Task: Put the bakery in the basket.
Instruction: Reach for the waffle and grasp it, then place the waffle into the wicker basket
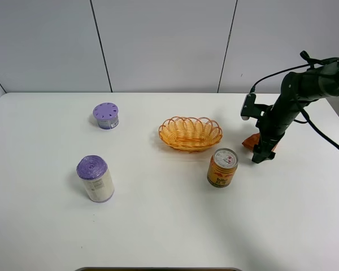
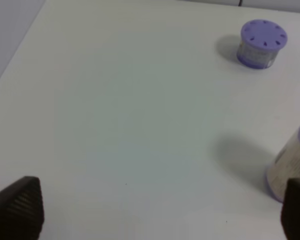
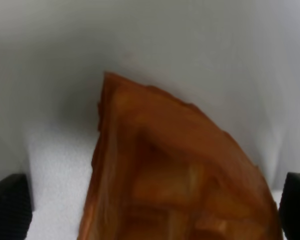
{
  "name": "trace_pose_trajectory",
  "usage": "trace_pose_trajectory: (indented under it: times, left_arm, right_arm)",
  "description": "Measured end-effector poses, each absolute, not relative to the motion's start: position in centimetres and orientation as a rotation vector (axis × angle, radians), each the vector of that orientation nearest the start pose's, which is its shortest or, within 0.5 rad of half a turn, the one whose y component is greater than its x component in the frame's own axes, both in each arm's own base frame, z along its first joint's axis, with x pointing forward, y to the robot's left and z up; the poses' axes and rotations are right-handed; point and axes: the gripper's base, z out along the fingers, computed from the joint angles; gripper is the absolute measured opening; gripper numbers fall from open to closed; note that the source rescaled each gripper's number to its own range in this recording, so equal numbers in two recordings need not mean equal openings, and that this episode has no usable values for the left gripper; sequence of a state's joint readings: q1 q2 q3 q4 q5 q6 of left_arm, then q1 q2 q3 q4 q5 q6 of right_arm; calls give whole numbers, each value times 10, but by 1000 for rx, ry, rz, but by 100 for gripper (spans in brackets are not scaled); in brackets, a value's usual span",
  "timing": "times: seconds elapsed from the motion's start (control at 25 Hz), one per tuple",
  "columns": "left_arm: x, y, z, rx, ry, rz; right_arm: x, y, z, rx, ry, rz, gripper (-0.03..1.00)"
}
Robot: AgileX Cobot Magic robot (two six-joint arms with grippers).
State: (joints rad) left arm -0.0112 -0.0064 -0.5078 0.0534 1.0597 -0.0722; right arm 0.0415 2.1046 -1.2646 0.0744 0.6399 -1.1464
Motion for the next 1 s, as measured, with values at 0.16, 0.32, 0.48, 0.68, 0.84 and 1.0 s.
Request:
trace_pose_trajectory:
  times: [0.16,0.32,0.48,0.68,0.84,1.0]
  left_arm:
    - [-7,4,280,-65,2027,11]
    - [-7,4,280,-65,2027,11]
    - [-7,4,280,-65,2027,11]
    - [-7,4,280,-65,2027,11]
    - [-7,4,280,-65,2027,11]
    - [-7,4,280,-65,2027,11]
  right_arm:
    - [391,20,100,-1591,2504,-73,93]
    - [391,20,100,-1591,2504,-73,83]
    - [391,20,100,-1589,2502,-75,51]
    - [391,20,100,-1592,2500,-80,0]
    - [391,19,100,-1598,2499,-85,0]
    - [391,19,100,-1599,2499,-86,0]
